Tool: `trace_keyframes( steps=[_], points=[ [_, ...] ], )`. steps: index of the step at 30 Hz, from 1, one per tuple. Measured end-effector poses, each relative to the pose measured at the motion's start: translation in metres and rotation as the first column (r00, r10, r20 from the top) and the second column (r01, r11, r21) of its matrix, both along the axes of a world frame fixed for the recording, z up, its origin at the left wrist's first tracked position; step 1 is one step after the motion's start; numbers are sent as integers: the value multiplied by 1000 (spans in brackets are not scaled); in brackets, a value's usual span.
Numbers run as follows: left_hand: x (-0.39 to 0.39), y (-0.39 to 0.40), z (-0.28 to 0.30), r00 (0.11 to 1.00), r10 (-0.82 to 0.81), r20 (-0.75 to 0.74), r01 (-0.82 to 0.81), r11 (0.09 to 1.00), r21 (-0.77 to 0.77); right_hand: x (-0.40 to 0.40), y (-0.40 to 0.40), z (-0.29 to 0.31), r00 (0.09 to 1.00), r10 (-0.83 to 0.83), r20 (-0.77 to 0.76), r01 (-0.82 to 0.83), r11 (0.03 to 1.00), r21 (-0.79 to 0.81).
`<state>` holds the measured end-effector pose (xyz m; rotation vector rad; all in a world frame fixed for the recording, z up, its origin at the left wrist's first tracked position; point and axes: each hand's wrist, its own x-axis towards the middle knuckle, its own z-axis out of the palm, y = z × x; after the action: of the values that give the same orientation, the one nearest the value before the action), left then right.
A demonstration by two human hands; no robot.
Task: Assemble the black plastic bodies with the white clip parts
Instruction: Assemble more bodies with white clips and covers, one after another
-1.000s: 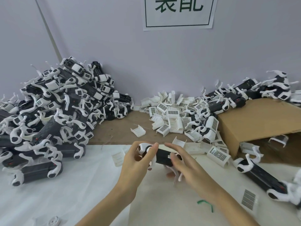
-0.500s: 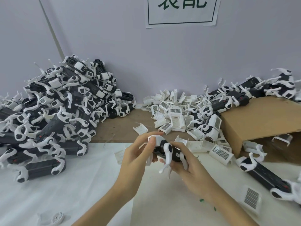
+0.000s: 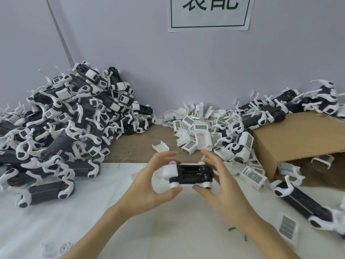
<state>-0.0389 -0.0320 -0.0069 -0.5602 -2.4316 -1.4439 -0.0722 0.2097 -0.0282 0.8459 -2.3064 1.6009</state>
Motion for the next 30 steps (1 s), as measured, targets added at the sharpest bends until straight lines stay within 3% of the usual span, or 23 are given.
trace_keyframes(
  steps=[3, 6, 10, 13, 18, 22, 25, 28, 30],
  points=[
    [-2, -4, -7, 993, 30, -111, -51, 980, -190, -1, -1, 3, 942, -77, -326, 164, 955, 248],
    [-5, -3, -9, 986, 31, -162, -65, 975, -212, -2, 3, 3, 915, -87, -394, 211, 936, 283],
    [-1, 6, -11, 986, 92, -137, -103, 992, -77, -2, 3, 3, 981, -75, -180, 102, 984, 143],
    [4, 22, -7, 987, 159, 13, -159, 978, 132, 0, -2, -3, 990, -88, -109, 103, 985, 138],
    [8, 40, 7, 989, 10, 146, -76, 888, 453, 0, -5, -2, 974, 61, 220, -48, 997, -67],
    [7, 37, 6, 963, -107, 249, -63, 806, 589, 0, -3, 0, 967, 88, 238, -60, 991, -119],
    [3, 33, 7, 934, -118, 336, -122, 781, 613, -2, 0, -1, 960, -9, 281, 46, 991, -125],
    [2, 35, 2, 917, 14, 398, -223, 846, 484, -3, -2, -3, 956, -103, 275, 149, 977, -153],
    [1, 37, -5, 924, 105, 367, -273, 853, 445, -1, -5, -5, 966, -97, 240, 130, 983, -126]
  ],
)
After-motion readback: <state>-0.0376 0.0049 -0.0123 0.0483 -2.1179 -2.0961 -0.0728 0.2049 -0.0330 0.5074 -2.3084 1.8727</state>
